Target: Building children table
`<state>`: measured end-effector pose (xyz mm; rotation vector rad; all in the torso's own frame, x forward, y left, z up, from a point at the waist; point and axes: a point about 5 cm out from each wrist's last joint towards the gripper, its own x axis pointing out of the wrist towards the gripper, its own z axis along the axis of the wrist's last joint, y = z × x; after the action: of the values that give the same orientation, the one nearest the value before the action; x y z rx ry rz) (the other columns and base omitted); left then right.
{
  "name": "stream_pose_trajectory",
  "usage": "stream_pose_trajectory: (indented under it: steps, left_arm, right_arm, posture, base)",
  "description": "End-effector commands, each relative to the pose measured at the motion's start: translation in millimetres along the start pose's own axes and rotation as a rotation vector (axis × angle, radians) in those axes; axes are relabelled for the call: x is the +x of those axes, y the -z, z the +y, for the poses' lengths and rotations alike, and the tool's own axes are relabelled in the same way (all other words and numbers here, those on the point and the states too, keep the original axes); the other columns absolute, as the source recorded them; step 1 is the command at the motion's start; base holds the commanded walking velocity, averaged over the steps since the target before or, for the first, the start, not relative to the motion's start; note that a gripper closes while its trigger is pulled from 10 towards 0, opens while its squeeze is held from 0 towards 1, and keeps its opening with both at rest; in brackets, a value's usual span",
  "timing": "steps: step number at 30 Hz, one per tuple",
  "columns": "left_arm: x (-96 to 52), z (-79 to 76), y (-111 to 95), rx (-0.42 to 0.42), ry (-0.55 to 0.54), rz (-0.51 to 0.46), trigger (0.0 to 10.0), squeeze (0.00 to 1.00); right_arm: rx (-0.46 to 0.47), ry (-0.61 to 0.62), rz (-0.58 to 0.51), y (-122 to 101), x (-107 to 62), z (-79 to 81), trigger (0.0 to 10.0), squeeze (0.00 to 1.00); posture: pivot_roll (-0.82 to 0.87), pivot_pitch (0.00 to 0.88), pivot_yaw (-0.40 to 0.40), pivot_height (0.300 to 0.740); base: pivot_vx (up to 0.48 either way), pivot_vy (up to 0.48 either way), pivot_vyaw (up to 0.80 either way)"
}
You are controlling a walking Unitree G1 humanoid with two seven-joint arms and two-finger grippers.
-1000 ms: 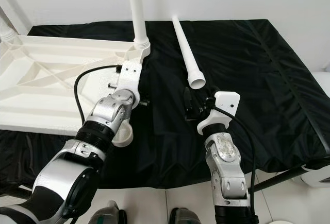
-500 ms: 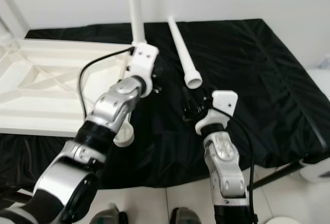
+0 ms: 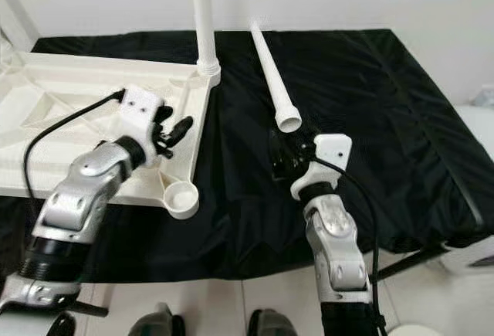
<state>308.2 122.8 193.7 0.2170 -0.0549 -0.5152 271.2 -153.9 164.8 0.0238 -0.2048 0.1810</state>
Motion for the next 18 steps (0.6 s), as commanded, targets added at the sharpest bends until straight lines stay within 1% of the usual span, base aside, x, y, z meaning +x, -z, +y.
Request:
stream_pose_trajectory:
  steps: [1,2,3,4,5,6,7,8,9,12,16,18]
  left_arm:
    - [-3.4,-4.9,-6.3,0.042,0.024,-0.044,10.0,1.0]
    - [-3.4,-4.9,-6.3,0.042,0.024,-0.044,10.0,1.0]
    - [-13.0,-4.4,-0.8,0.073,0.033,-0.03,10.0,0.0]
    - [-18.1,-3.3,2.1,0.094,0.035,-0.019,10.0,0.0]
    - [-18.1,-3.3,2.1,0.094,0.035,-0.019,10.0,0.0]
    - [-22.6,-1.7,5.9,0.11,0.042,0.0,10.0,0.0]
    - [-26.0,-0.6,9.0,0.127,0.054,0.02,10.0,0.0]
    - [-26.0,-0.6,9.0,0.127,0.054,0.02,10.0,0.0]
    - [-30.6,1.0,11.2,0.139,0.07,0.034,10.0,0.0]
    - [-34.6,2.5,13.7,0.139,0.091,0.049,10.0,0.0]
    - [-54.9,5.7,24.0,0.175,0.22,0.101,10.0,0.0]
    - [-57.4,6.1,25.4,0.179,0.233,0.11,10.0,0.0]
  right_arm:
    - [0.008,-0.016,-0.01,-0.3,1.7,0.8,10.0,0.0]
    - [0.008,-0.016,-0.01,-0.3,1.7,0.8,10.0,0.0]
    - [0.009,-0.026,-0.004,0.7,3.6,1.4,10.0,0.04]
    - [0.009,-0.029,-0.001,1.2,4.4,1.6,10.0,0.04]
    - [0.009,-0.029,-0.001,1.2,4.4,1.6,10.0,0.04]
    - [0.007,-0.032,0.002,1.6,5.0,1.9,10.0,0.0]
    - [0.007,-0.036,0.004,1.8,5.5,2.0,10.0,0.0]
    - [0.007,-0.036,0.004,1.8,5.5,2.0,10.0,0.0]
    - [0.007,-0.042,0.005,1.7,6.2,2.3,10.0,0.0]
    - [0.008,-0.05,0.007,1.8,6.8,2.5,10.0,0.0]
    - [-0.002,-0.077,0.004,1.9,9.3,1.7,10.0,0.0]
    - [-0.003,-0.079,0.003,2.0,9.7,1.5,10.0,0.0]
  posture:
    - [0.02,0.036,-0.032,0.74]
    - [0.02,0.036,-0.032,0.74]
    - [0.02,0.028,-0.039,0.74]
    - [0.02,0.027,-0.04,0.74]
    - [0.02,0.027,-0.04,0.74]
    - [0.02,0.027,-0.041,0.74]
    - [0.02,0.024,-0.046,0.74]
    - [0.02,0.024,-0.046,0.74]
    - [0.02,0.024,-0.048,0.74]
    - [0.02,0.019,-0.054,0.74]
    - [0.02,0.013,-0.064,0.74]
    - [0.02,0.013,-0.064,0.74]
  base:
    - [0.0,0.0,0.0]
    - [0.0,0.0,0.0]
    - [0.0,0.0,0.0]
    - [0.0,0.0,0.0]
    - [0.0,0.0,0.0]
    - [0.0,0.0,0.0]
    - [0.0,0.0,0.0]
    - [0.0,0.0,0.0]
    - [0.0,0.0,0.0]
    - [0.0,0.0,0.0]
    - [0.0,0.0,0.0]
    - [0.0,0.0,0.0]
